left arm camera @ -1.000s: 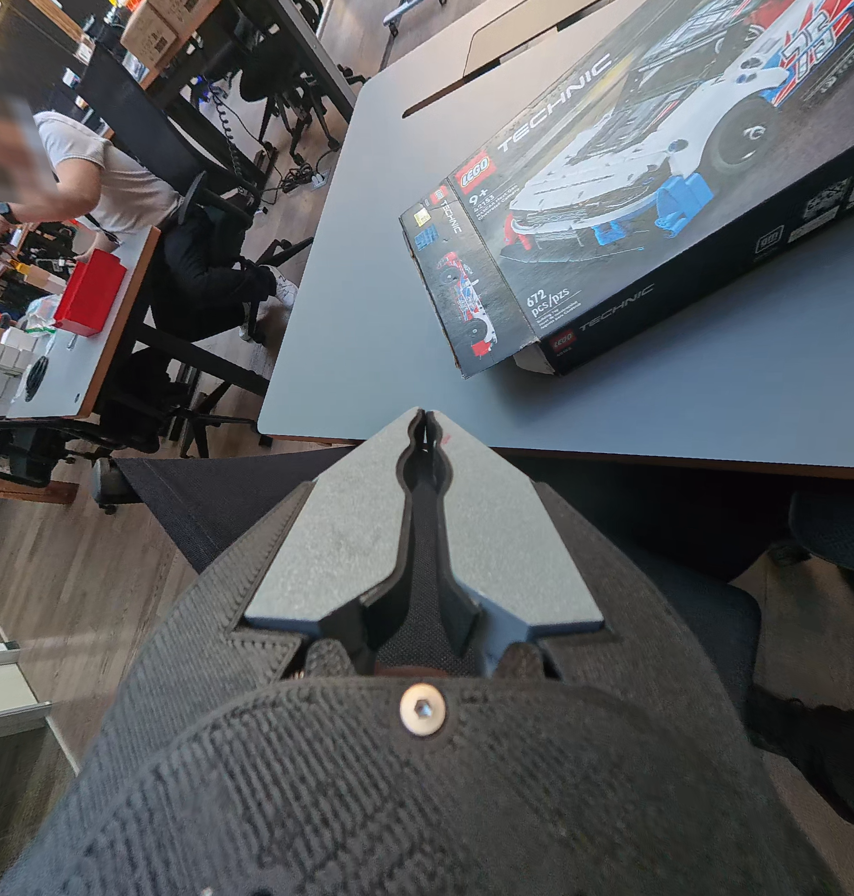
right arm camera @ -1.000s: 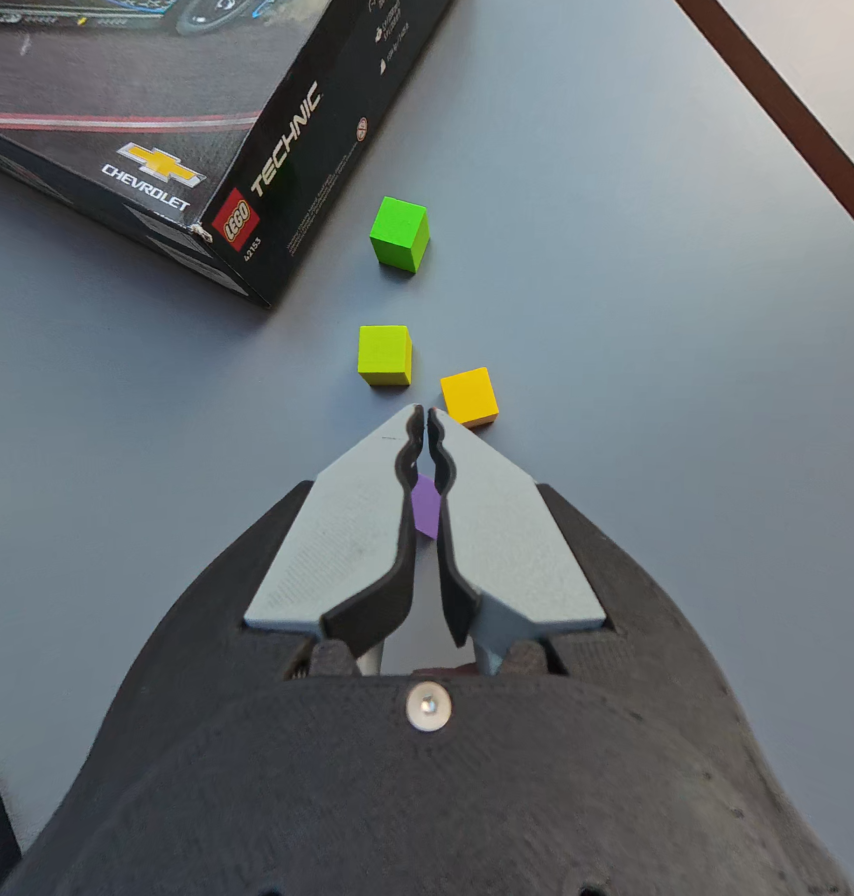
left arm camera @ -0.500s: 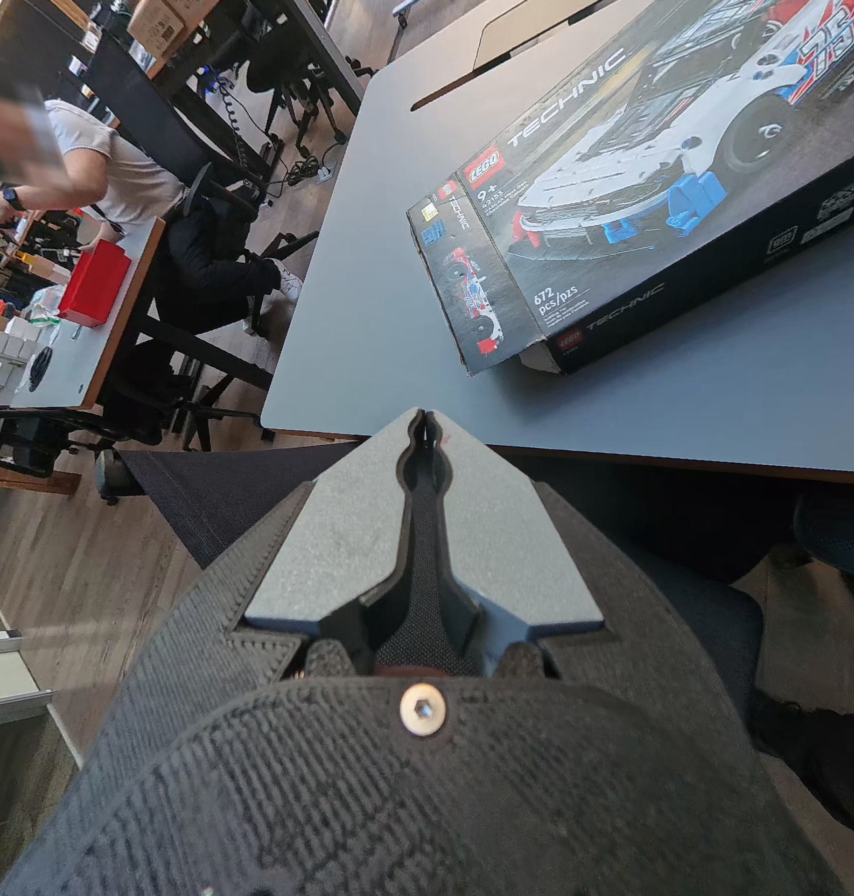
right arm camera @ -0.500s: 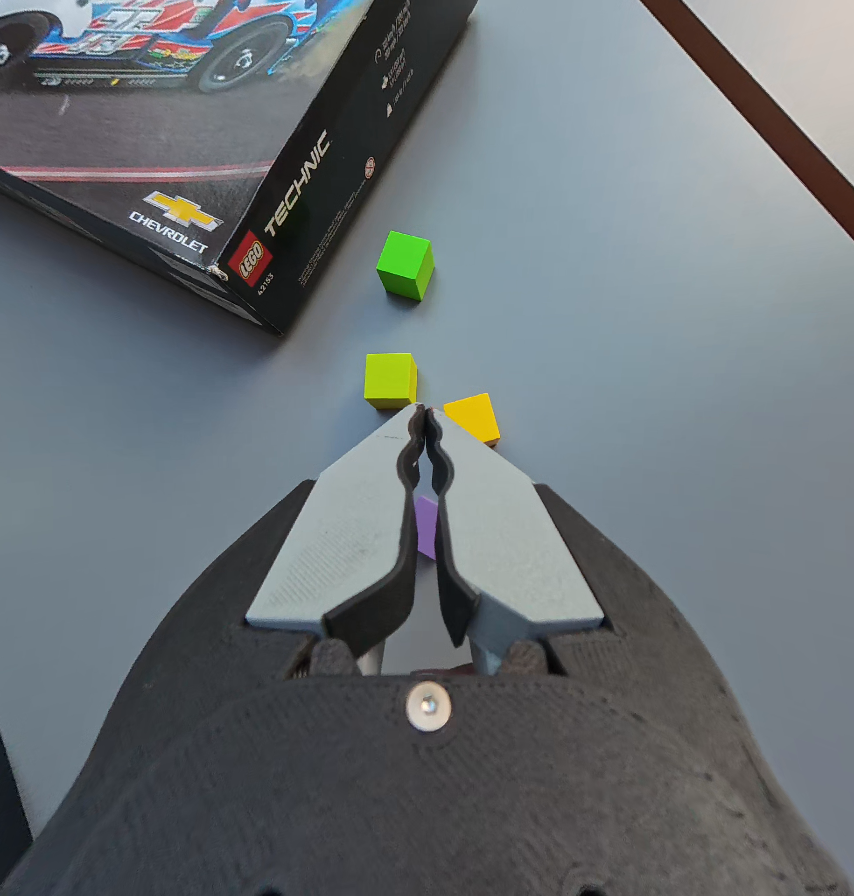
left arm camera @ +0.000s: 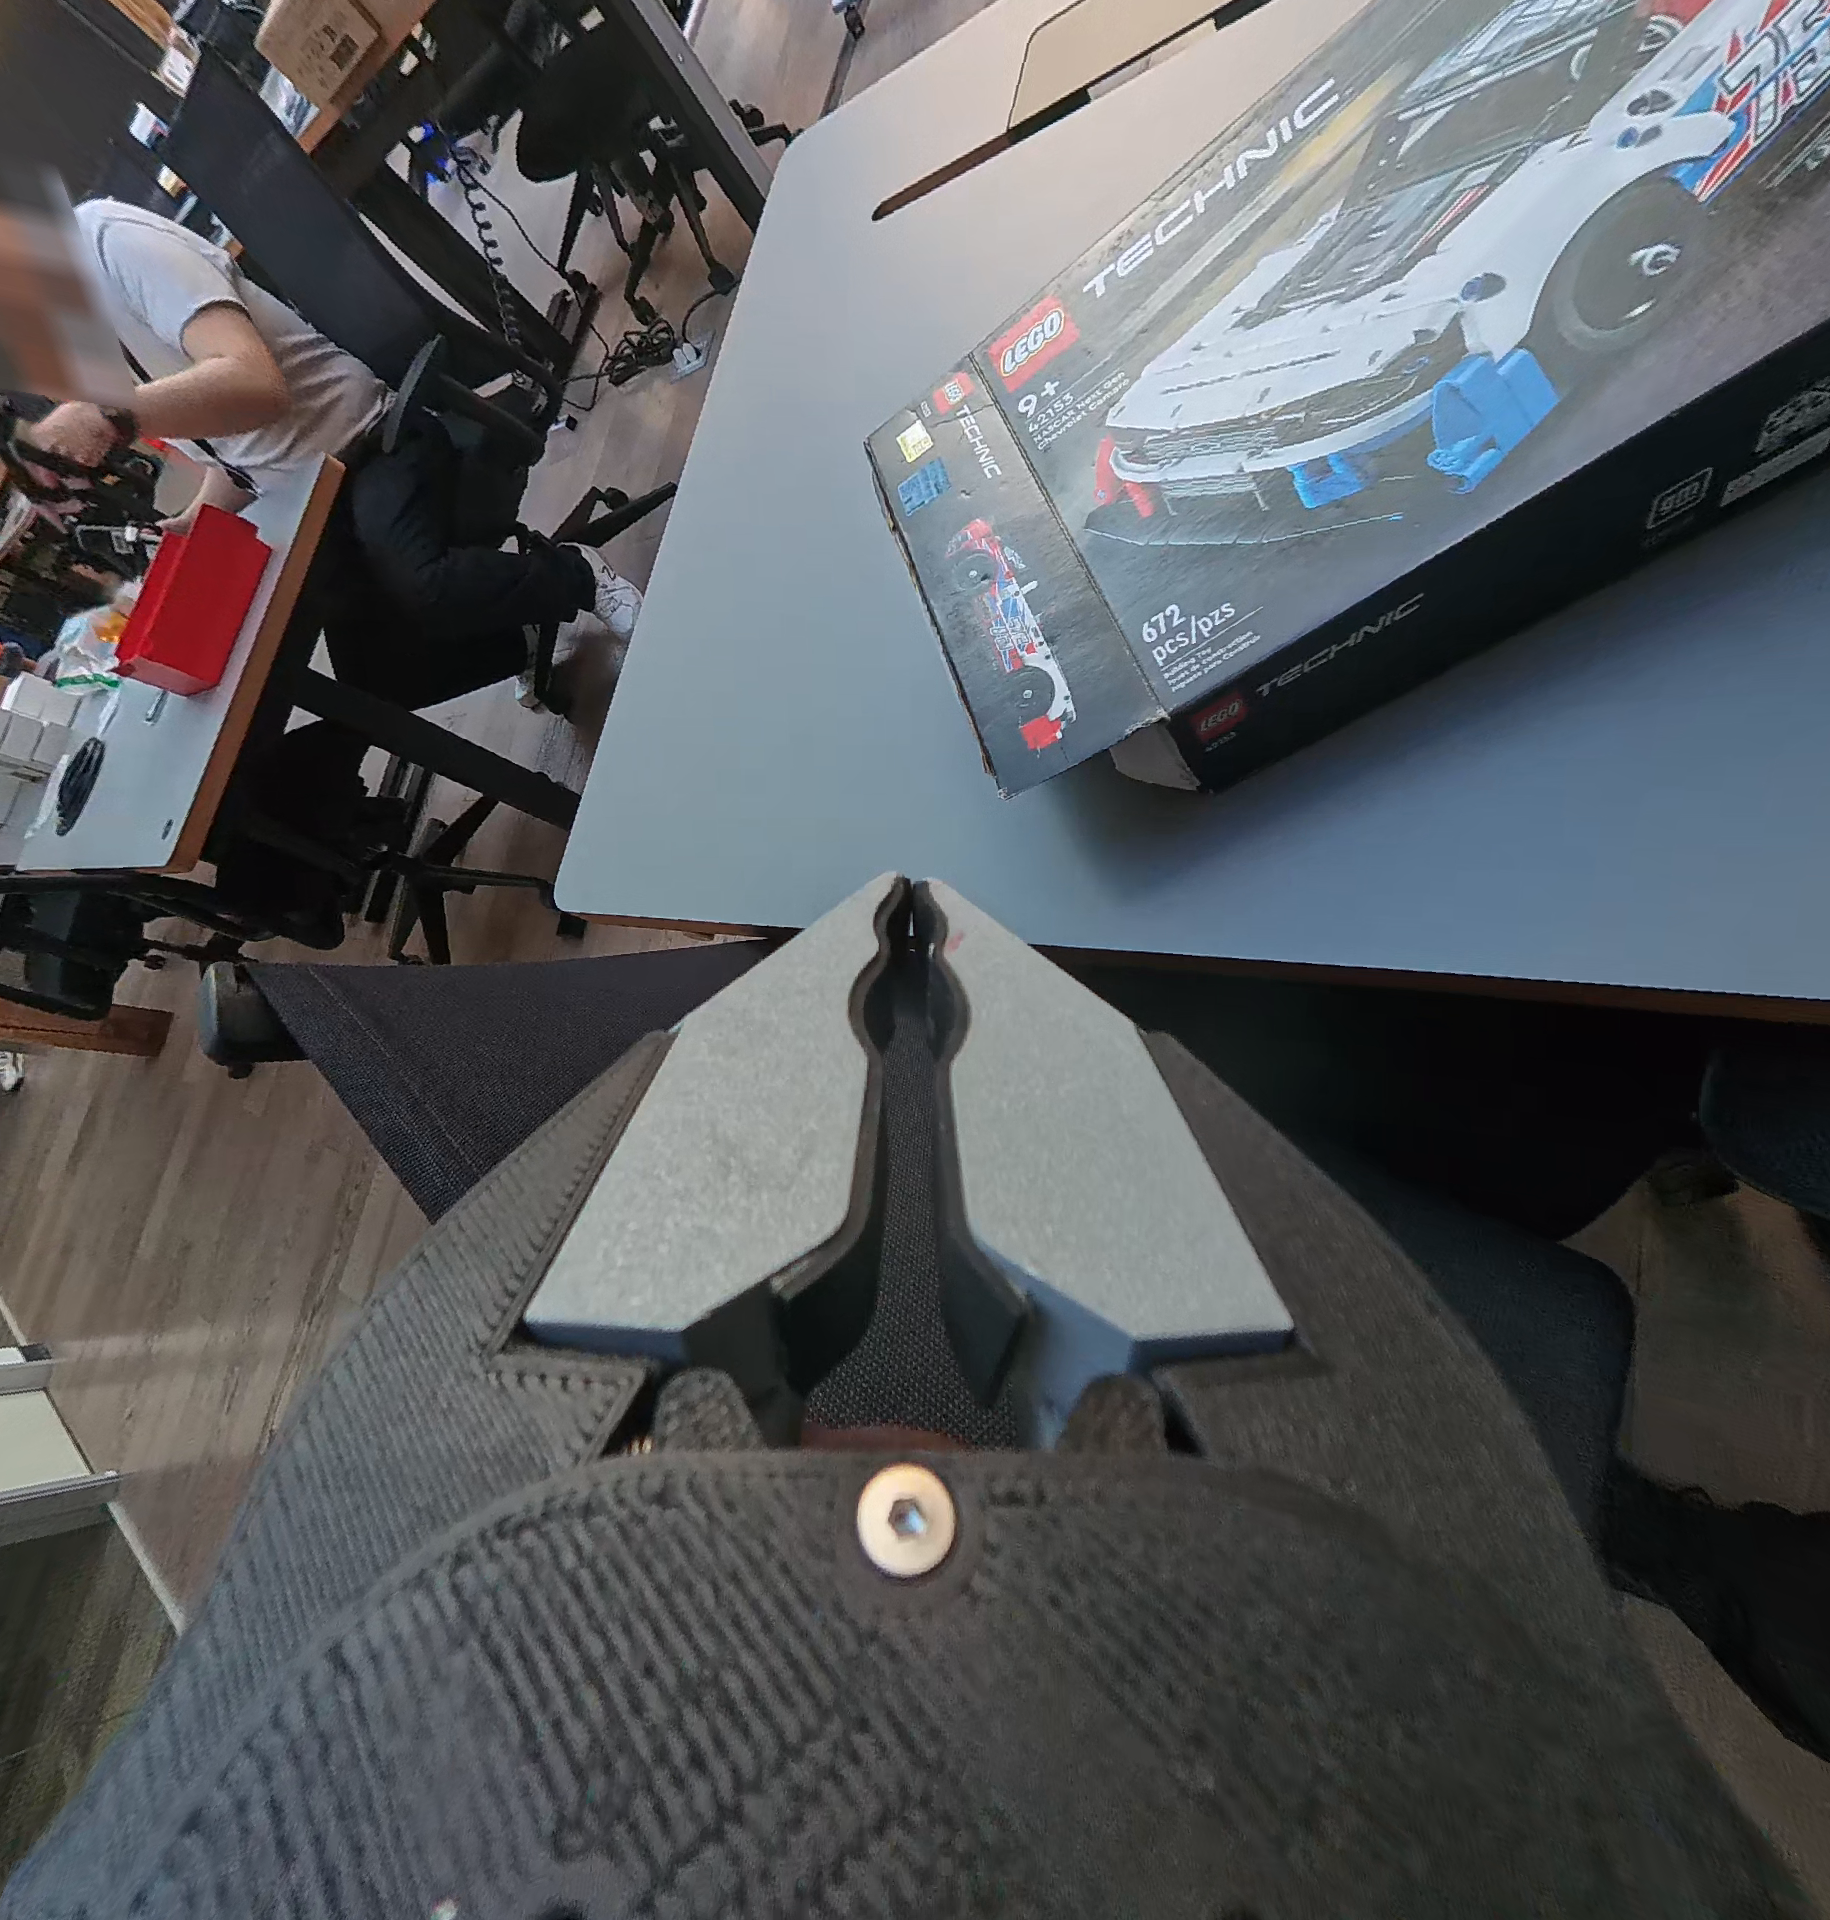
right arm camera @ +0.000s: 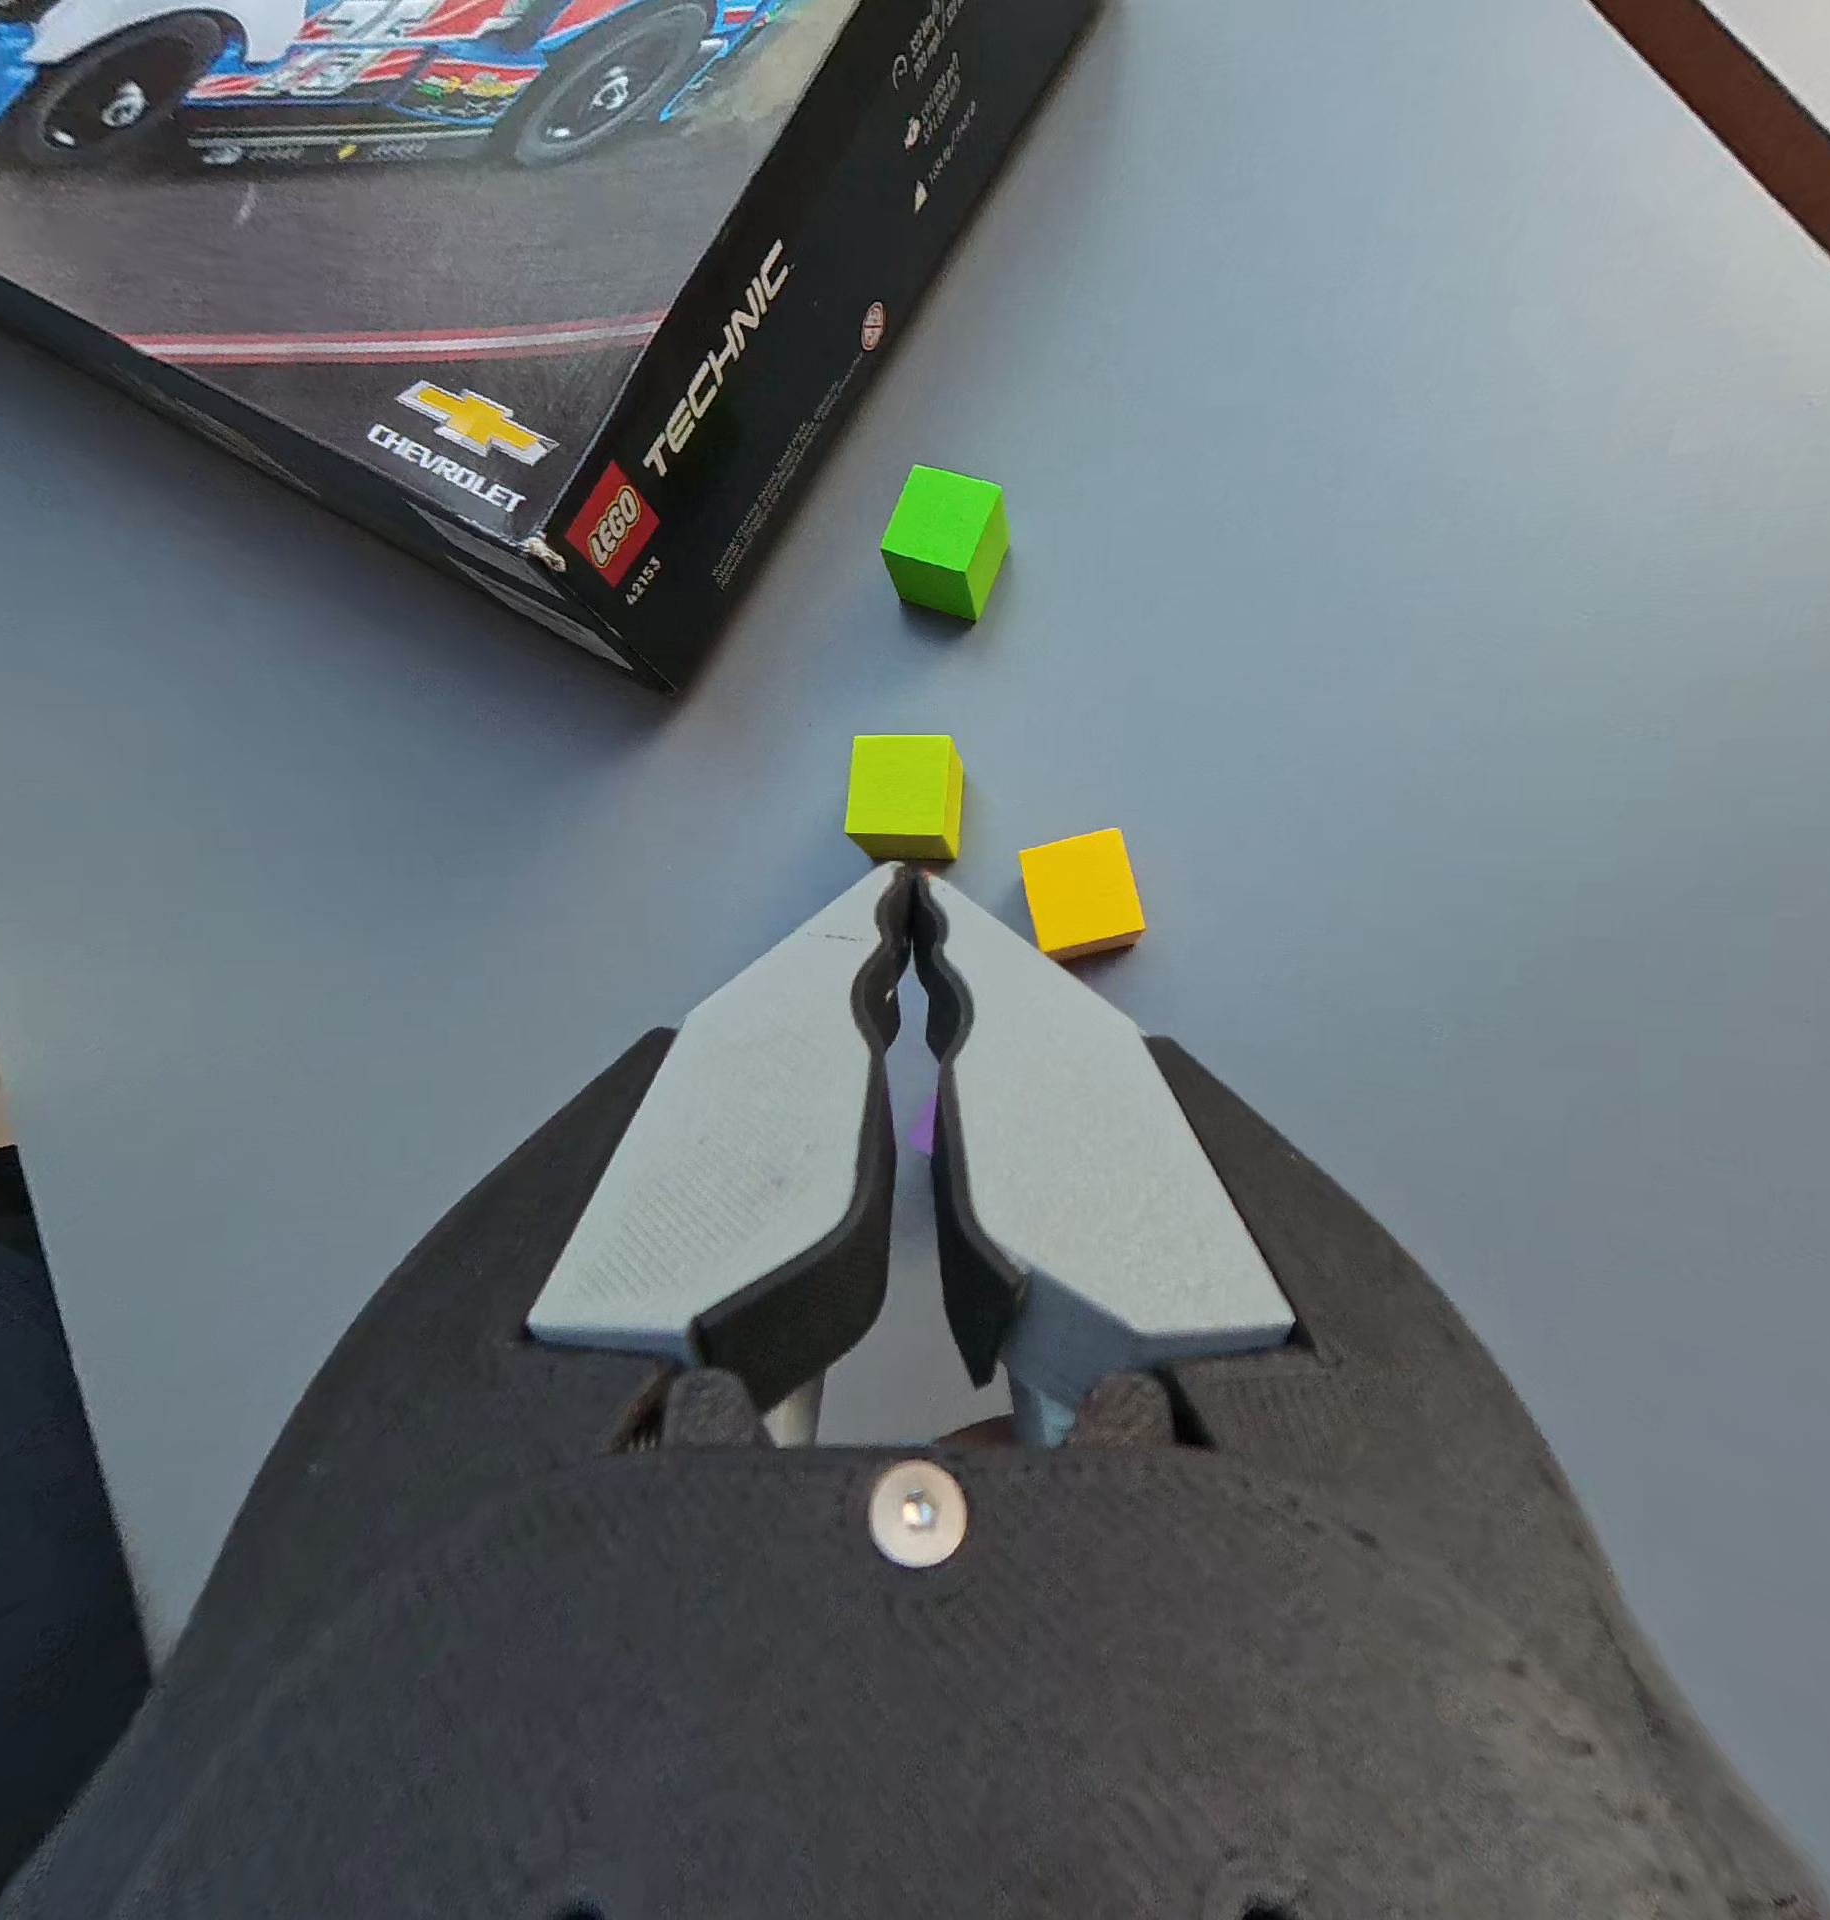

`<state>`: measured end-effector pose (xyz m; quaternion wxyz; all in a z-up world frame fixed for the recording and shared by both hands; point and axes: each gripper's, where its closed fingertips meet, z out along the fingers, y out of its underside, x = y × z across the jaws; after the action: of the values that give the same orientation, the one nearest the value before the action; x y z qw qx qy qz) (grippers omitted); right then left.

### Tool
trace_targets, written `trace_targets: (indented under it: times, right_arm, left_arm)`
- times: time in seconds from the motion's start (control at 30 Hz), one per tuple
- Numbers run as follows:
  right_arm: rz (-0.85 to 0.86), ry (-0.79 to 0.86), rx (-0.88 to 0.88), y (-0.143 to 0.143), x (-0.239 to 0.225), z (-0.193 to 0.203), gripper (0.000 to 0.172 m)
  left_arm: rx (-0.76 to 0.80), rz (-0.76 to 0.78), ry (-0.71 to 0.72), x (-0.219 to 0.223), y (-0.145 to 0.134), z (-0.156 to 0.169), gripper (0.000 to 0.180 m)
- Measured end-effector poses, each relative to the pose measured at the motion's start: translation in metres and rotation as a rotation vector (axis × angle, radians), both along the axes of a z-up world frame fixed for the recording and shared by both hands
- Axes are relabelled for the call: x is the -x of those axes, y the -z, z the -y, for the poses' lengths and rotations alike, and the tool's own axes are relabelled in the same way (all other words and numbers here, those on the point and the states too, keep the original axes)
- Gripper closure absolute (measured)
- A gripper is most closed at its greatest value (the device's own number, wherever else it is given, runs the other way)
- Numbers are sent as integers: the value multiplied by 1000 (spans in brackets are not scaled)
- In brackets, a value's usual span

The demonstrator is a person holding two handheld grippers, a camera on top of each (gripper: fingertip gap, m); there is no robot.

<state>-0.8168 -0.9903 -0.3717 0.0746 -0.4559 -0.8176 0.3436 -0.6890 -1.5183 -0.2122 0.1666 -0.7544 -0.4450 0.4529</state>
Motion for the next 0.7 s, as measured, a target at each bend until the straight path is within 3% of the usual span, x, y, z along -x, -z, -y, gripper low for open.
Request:
trace_targets:
  times: [0.2,0.3,0.37,0.5,0.57,0.7]
  right_arm:
    - [-55,98,28,-9,8,-11,172]
    - [-83,136,-13,-10,12,-19,146]
    - [-77,120,-17,-8,11,-17,153]
    - [-91,97,-41,-9,11,-14,149]
    - [-93,85,-34,-11,10,-11,172]
    - [-112,79,-21,-18,11,-10,172]
  left_arm:
    - [4,2,2,0,0,-1,180]
    - [12,6,7,0,1,-1,180]
    - [18,8,15,-1,2,-3,180]
    - [14,0,4,0,0,-1,180]
    - [10,-5,-2,-1,-1,0,180]
    - [19,-9,2,-1,-1,-1,180]
